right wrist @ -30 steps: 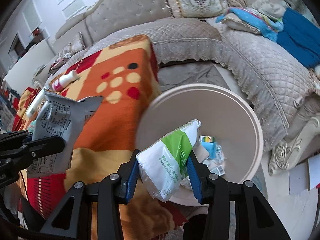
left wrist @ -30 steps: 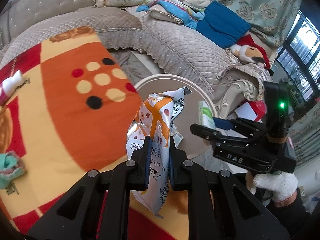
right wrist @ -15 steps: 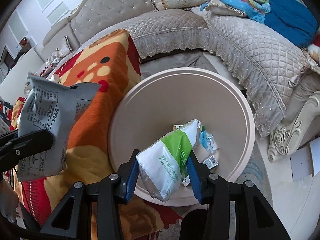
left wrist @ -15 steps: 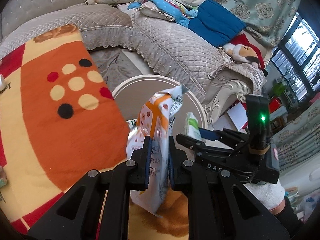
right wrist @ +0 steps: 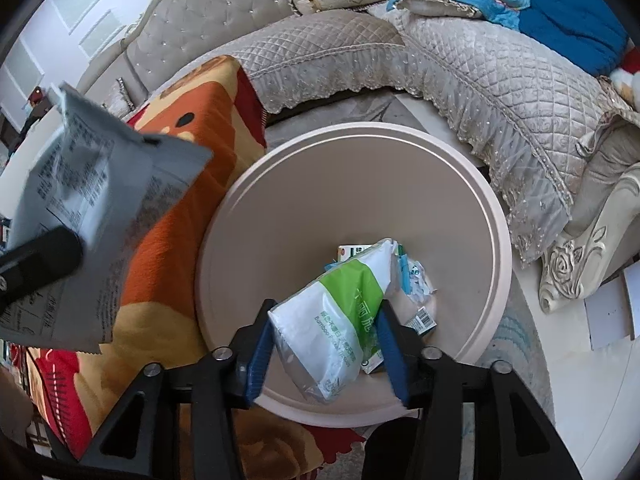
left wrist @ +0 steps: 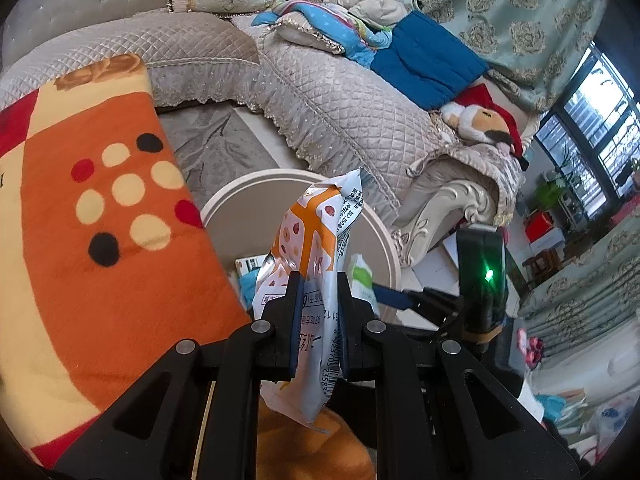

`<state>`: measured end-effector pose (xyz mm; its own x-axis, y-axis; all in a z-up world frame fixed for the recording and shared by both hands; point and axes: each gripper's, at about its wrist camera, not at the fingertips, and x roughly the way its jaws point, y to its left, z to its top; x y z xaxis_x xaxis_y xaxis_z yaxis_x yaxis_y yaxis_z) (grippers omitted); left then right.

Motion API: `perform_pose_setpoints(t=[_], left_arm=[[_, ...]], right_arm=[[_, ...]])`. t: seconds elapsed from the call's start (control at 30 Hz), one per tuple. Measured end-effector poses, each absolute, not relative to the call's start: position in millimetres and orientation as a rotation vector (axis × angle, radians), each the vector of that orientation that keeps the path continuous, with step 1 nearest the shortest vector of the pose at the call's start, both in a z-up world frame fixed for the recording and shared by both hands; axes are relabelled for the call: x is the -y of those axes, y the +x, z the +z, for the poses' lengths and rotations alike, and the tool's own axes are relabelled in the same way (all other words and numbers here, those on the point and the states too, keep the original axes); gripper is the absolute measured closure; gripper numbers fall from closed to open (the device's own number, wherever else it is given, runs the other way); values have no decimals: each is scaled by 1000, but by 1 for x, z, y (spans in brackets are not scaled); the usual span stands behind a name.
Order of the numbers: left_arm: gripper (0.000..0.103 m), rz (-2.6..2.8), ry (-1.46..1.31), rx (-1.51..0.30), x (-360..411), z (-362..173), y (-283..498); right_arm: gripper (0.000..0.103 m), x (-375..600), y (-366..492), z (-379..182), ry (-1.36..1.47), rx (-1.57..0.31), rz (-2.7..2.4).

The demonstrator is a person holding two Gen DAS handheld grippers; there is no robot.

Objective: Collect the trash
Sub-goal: 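Open both grippers over the beige bin to drop the wrappers, then move both grippers back over the blanket toward the towel and tissue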

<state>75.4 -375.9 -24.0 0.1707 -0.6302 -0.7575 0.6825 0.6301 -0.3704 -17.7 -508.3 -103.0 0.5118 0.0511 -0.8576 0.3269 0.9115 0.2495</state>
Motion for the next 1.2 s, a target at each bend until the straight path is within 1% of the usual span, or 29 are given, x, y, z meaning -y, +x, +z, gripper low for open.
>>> perform_pose_setpoints(t=[0.03,0.07,0.13,0.17,0.2,0.23,0.27,0.57,0.77,1.03,1.13,1.2], left_arm=[[89,-933,47,-1042,376,-25,77],[86,-935,38,-1041,376,-25,79],[72,-941,25,-1033,376,-26,81],[58,-943,20,-1030,376,-26,81],[49,-945,14,-1028,375,-26,81],[48,-945,8,-1025,374,-26,81],[48,-941,11,-1024,373,-26,81],[48,-887,39,-1011,356,-25,80],[48,-810,71,-1003,330,-29,81],[48,-710,72,-981,270,-20,88],[48,-660,65,-981,238,-16,96],[48,-626,54,-986,215,-15,103]], right_arm=[[54,508,-17,-104,409,-1030,-175],[53,509,-16,-106,411,-1033,-178],[51,511,-15,-108,416,-1038,-187],[50,512,-15,-109,421,-1041,-191],[46,513,-15,-110,426,-1045,-194],[44,514,-15,-111,430,-1048,-196],[44,514,-16,-111,434,-1046,-198],[44,510,-18,-104,441,-1034,-197],[44,490,-18,-88,410,-1012,-164],[43,446,-9,-53,347,-963,-82],[39,424,0,-41,329,-950,-28],[39,406,9,-36,313,-951,15]])
